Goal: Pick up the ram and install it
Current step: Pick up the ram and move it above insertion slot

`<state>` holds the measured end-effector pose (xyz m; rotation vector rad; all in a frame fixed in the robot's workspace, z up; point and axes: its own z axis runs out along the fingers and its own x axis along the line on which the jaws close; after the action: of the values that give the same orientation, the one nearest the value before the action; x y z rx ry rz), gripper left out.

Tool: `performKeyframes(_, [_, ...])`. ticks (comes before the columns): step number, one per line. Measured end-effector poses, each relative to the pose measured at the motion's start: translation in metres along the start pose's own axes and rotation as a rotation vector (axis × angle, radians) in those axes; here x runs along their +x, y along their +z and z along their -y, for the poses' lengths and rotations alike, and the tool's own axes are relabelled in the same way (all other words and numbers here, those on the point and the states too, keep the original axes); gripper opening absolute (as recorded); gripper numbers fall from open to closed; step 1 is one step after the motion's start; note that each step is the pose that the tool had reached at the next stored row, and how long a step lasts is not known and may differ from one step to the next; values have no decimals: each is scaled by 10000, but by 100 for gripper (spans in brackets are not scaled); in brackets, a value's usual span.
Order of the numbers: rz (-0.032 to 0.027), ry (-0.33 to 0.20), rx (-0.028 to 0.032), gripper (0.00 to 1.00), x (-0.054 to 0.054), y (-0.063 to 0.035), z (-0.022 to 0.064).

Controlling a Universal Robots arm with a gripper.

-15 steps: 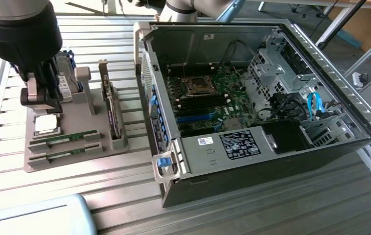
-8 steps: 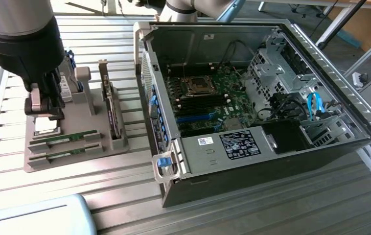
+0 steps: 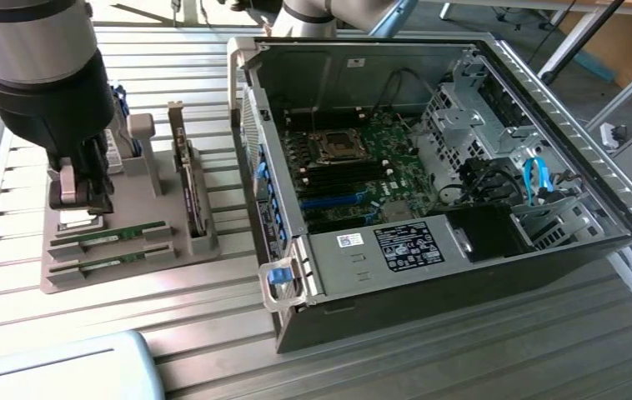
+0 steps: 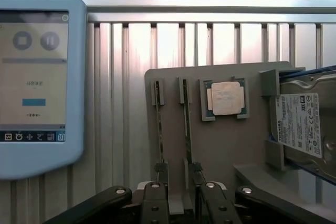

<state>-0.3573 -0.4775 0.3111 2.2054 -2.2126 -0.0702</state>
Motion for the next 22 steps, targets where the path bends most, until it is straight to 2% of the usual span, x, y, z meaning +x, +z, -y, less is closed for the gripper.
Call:
performKeyframes(7, [-1, -12, -1, 30, 34, 121, 0])
performKeyframes(22, [-1, -41, -1, 30, 126, 315, -31])
